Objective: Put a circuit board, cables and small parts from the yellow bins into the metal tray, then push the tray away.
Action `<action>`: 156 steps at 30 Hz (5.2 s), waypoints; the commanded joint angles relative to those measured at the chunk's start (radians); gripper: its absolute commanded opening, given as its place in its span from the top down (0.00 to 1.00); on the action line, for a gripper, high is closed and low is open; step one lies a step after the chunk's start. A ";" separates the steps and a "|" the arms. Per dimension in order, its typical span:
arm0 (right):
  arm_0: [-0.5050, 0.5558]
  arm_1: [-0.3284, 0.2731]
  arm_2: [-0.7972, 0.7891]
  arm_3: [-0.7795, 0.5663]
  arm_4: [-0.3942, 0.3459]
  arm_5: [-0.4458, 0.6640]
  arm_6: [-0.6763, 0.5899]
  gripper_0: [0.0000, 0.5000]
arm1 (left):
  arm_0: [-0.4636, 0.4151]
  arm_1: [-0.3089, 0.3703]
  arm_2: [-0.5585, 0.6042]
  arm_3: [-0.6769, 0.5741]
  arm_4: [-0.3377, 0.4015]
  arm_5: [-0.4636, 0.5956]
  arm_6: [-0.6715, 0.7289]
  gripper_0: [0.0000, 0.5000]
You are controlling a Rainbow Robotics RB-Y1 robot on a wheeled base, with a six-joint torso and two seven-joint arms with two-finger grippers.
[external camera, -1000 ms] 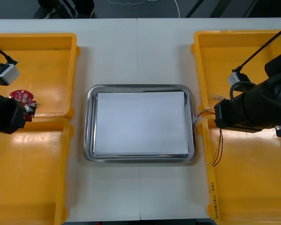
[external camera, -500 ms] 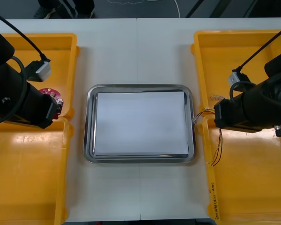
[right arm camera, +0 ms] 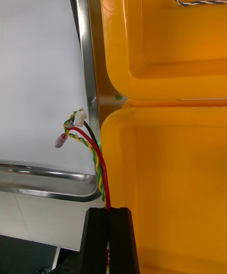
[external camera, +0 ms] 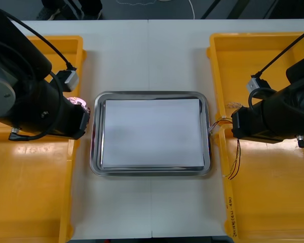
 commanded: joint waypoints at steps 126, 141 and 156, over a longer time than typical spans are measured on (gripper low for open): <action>-0.053 -0.020 0.057 -0.002 -0.010 0.004 0.329 1.00 | -0.087 0.104 0.051 -0.003 0.030 0.007 0.047 0.01; -0.156 0.022 0.189 0.030 0.037 0.004 0.582 1.00 | 0.051 0.154 0.296 0.053 0.029 0.007 -0.080 0.01; -0.225 0.105 0.252 0.101 0.140 0.004 0.870 1.00 | -0.015 0.176 0.328 0.313 0.027 0.007 -0.326 0.01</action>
